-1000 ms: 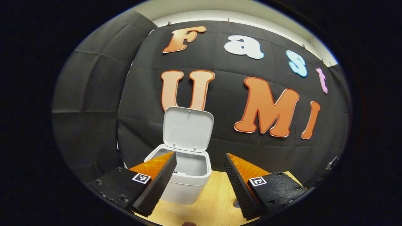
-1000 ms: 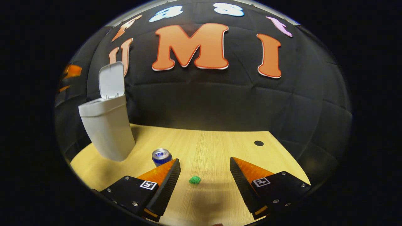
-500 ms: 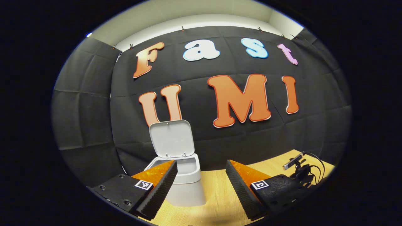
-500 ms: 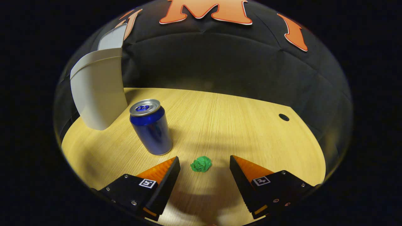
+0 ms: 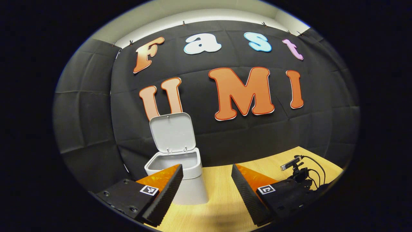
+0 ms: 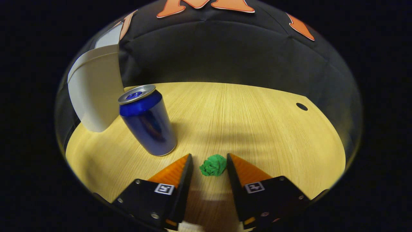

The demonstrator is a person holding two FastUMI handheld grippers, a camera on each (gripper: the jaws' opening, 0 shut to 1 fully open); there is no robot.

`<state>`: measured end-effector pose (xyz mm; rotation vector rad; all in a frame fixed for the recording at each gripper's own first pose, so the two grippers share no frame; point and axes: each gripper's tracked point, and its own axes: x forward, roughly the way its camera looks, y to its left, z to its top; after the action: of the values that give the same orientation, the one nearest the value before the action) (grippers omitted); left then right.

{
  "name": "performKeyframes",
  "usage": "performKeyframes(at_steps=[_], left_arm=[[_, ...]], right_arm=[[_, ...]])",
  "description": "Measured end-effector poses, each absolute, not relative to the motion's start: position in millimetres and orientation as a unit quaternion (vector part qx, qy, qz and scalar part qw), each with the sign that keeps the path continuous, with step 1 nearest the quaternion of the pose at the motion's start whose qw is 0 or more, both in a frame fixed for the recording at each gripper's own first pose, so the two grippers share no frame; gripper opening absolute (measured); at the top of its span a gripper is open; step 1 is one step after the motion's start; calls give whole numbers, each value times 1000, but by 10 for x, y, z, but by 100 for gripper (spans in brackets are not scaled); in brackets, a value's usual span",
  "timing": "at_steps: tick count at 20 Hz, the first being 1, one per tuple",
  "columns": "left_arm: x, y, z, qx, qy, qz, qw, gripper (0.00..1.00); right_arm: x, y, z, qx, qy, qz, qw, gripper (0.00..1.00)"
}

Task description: Press the lid of the desktop garbage bin to open it, pick up the crumpled paper on the desktop and throw it into the bin, then pick up the pop can on the desktop and drop it into the bin, and finally close the garbage bin lid.

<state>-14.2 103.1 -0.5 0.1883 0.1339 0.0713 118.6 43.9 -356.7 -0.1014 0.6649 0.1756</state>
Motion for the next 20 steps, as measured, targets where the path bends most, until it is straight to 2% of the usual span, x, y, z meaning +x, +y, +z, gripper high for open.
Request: performKeyframes(at_steps=[1, 2, 4, 5, 6, 7, 8, 13, 15, 17, 20], left_arm=[[-149, 1021, -15, 94, 69, 34, 993, 99], [-144, 1014, -17, 96, 69, 32, 992, 95], [-140, 1007, -24, 95, 69, 29, 993, 99], [-153, 1009, -26, 93, 68, 29, 993, 95], [-144, 1011, -21, 91, 66, 28, 993, 95], [-147, 1025, -29, 90, 66, 29, 993, 99], [-143, 1040, -34, 87, 66, 29, 994, 95], [-122, 1123, -103, 64, 66, 27, 995, 95], [-73, 1195, -113, 50, 61, 27, 997, 99], [-45, 1290, -153, 33, 63, 31, 997, 95], [-73, 1473, -158, 12, 58, 43, 997, 96]], right_arm=[[1142, 433, -3566, -61, 324, 90, 940, 40], [1121, 425, -3547, -72, 323, 93, 939, 33], [1078, 409, -3501, -86, 320, 96, 939, 25], [1060, 428, -3487, -84, 321, 100, 938, 17], [1066, 438, -3439, -75, 320, 102, 939, 15], [1038, 447, -3379, -64, 320, 108, 939, 11], [1044, 440, -3262, -58, 310, 109, 943, 9], [1096, 631, -2148, -23, 216, 133, 967, 6], [1130, 876, -1641, -3, 184, 153, 971, 6], [1180, 1150, -1137, 5, 152, 178, 972, 6], [1179, 1768, -456, 9, 105, 225, 969, 6]])
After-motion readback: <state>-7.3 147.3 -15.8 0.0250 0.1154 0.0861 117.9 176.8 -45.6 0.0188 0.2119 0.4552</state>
